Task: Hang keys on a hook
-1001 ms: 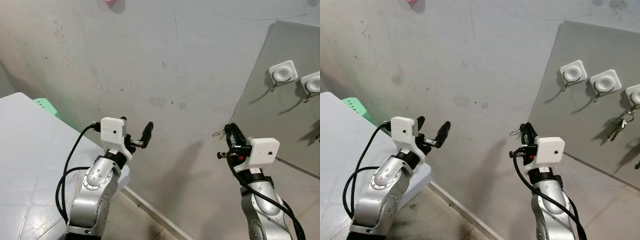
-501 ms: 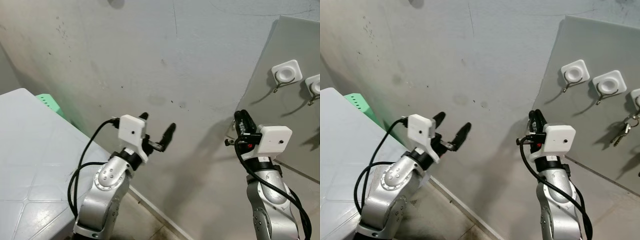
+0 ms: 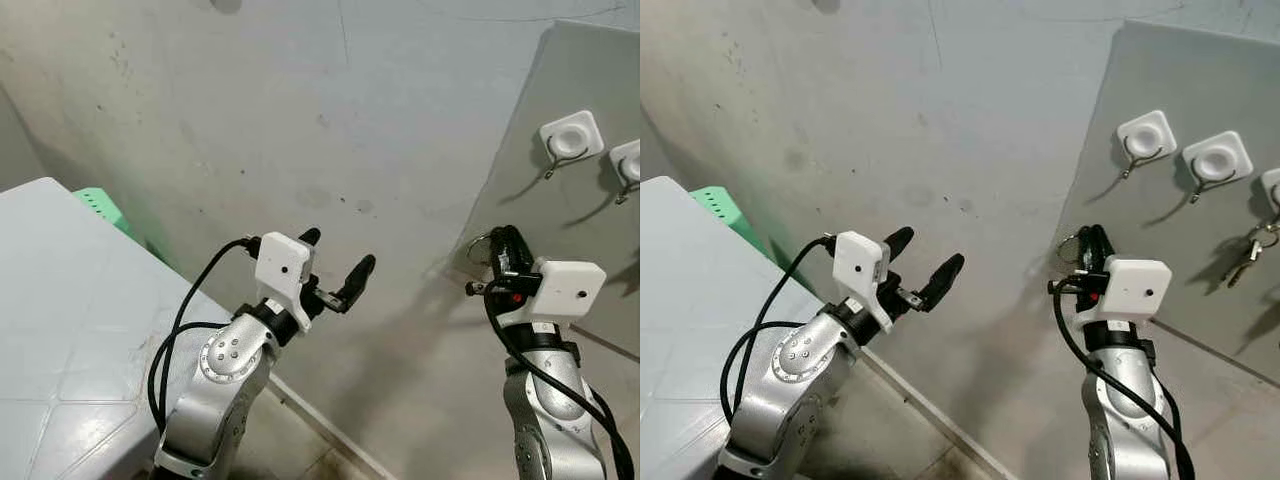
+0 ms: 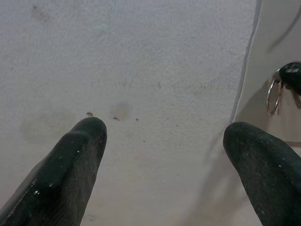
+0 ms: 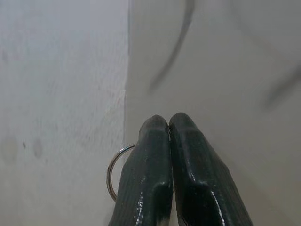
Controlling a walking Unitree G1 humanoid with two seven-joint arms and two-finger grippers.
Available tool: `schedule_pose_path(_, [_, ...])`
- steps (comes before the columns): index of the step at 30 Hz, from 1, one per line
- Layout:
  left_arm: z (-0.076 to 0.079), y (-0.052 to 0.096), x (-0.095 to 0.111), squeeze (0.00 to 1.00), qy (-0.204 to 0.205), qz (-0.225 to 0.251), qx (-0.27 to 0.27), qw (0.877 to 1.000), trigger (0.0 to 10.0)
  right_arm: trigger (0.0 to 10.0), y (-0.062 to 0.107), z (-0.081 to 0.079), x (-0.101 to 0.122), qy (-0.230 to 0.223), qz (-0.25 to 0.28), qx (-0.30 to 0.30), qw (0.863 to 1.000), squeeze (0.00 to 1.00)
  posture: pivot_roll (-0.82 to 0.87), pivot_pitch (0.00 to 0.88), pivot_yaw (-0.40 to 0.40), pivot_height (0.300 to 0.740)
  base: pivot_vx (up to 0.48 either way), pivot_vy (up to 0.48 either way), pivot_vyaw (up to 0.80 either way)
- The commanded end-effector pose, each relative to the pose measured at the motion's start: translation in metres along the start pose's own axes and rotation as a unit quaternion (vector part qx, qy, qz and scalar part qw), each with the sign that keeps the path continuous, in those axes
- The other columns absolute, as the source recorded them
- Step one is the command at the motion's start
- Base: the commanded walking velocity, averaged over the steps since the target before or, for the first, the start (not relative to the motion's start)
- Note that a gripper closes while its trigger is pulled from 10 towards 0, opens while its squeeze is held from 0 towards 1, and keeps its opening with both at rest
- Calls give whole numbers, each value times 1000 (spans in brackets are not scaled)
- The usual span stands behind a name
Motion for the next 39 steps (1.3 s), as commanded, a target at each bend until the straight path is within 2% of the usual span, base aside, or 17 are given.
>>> schedule_pose_path(1, [6, -3, 7, 0, -4, 7, -19, 1000, 10000, 10000, -3, 9, 16, 6, 29, -18, 999, 0, -23, 36, 7, 740, 0, 0, 0])
schedule_pose_path(8, [11, -6, 10, 0, -6, 9, -35, 999, 10000, 10000, -10, 12, 37, 15, 64, -19, 998, 0, -33, 36, 15, 740, 0, 0, 0])
schedule_pose_path(21, [11, -7, 11, 0, -10, 11, -43, 999, 10000, 10000, -2, 19, 49, 33, 86, -33, 995, 0, -43, 36, 28, 740, 0, 0, 0])
schedule_pose_path(30, [19, -6, 15, 0, -20, 13, -65, 998, 10000, 10000, 1, 9, 64, 58, 123, -9, 991, 0, -36, 46, 31, 740, 0, 0, 0])
schedule_pose_path(39, [25, -6, 15, 0, -30, 12, -79, 996, 10000, 10000, -5, 2, 79, 55, 150, -3, 987, 0, -30, 49, 30, 740, 0, 0, 0])
Point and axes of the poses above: a point about 5 cm out from each wrist's last joint towards the gripper, its own y axis pointing back from the gripper into the wrist, its own x axis along the axis of the wrist's last joint, z = x × y, the point moved 5 cm from there along -y, pointing out of the wrist towards the gripper, and after that the axes turned 9 degrees about y, right-handed, at the moved point
